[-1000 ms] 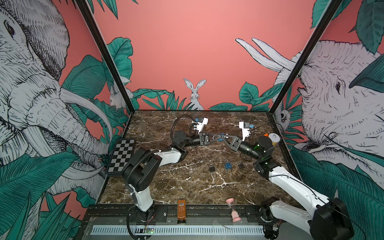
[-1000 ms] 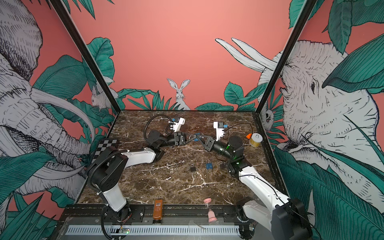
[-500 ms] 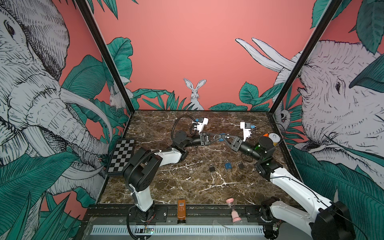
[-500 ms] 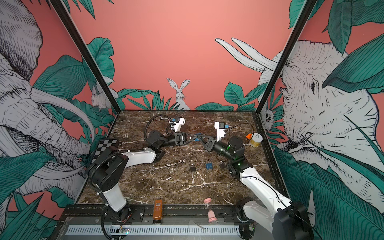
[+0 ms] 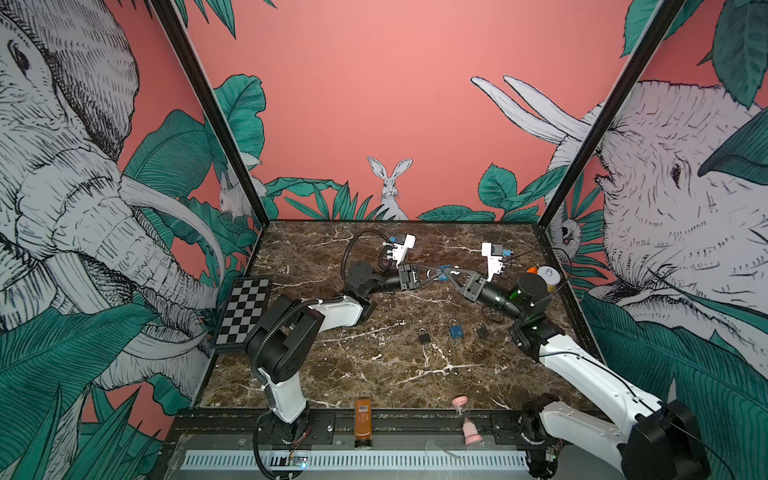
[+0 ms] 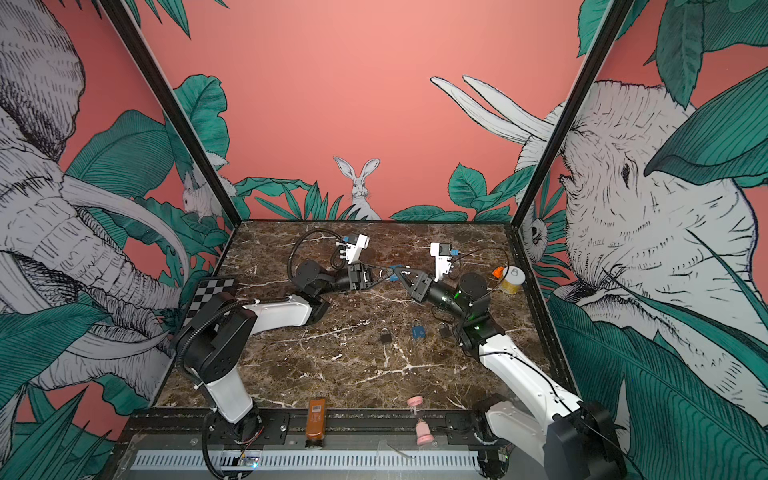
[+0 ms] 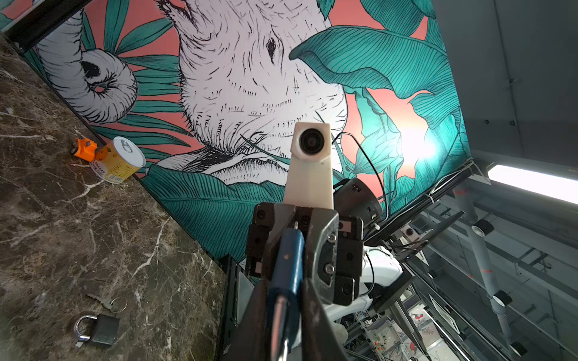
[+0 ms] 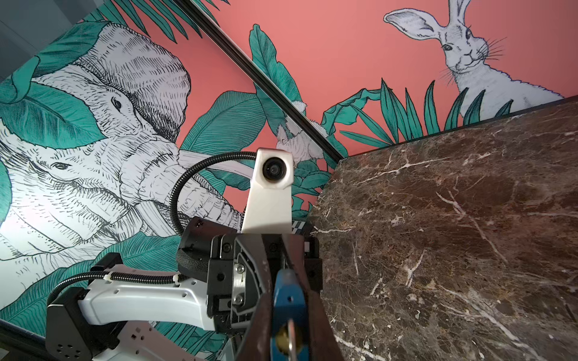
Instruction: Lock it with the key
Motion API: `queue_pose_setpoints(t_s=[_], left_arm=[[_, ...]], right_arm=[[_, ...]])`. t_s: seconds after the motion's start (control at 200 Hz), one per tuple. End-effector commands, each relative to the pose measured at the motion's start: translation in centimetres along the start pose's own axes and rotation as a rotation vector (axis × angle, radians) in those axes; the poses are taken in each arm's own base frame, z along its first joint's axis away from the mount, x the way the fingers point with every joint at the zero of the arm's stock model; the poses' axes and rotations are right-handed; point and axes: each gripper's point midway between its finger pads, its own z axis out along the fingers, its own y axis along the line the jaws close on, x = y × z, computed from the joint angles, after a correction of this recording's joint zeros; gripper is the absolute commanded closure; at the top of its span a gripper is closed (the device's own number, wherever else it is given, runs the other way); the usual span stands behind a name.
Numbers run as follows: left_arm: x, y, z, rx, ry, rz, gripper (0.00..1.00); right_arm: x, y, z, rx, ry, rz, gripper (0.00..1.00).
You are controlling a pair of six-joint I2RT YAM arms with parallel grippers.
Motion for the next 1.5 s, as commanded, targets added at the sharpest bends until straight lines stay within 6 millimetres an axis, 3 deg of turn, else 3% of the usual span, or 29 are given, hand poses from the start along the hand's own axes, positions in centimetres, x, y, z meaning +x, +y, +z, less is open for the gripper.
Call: queue_pose_setpoints(t_s=[0.0, 0.065, 0.19, 0.28, 0.355, 0.5, 0.8, 1.315, 1.495], left_arm=[[0.3, -1.9, 0.1, 0.047, 0.061, 0.078, 1.00], [0.3, -1.3, -0.4, 0.020, 0.120, 0.102, 1.00], [-0.4, -0.4, -2.0, -0.046, 0.180, 0.178, 1.00], [-0.5, -0.9, -2.6, -0.070, 0.201, 0.236, 1.00], [-0.2, -1.3, -2.7, -0.085, 0.224, 0.263, 1.00], [0.0, -2.1, -2.8, -0.074, 0.224, 0.273, 1.00], [0.4, -3.2, -2.5, -0.050, 0.231, 0.280, 1.00], [-0.1, -2.8, -2.1, -0.026, 0.220, 0.249, 1.00], [0.1, -3.0, -2.1, -0.010, 0.226, 0.246, 1.00]], right_arm=[[-0.3, 0.5, -0.3, -0.010, 0.006, -0.026, 0.89], [-0.3, 0.8, -0.8, -0.002, 0.038, -0.023, 0.76], [0.0, 1.7, -2.0, 0.007, 0.119, -0.016, 0.64], [0.2, 1.7, -2.9, 0.045, 0.154, -0.020, 0.52], [0.3, 1.4, -3.4, 0.082, 0.157, -0.045, 0.47], [0.2, 1.6, -2.8, 0.045, 0.160, -0.047, 0.51], [-0.1, 2.2, -1.0, -0.067, 0.183, -0.047, 0.79], [2.1, 1.8, -1.3, -0.109, 0.252, 0.009, 0.79], [2.1, 1.9, -1.2, -0.121, 0.255, 0.007, 0.84]])
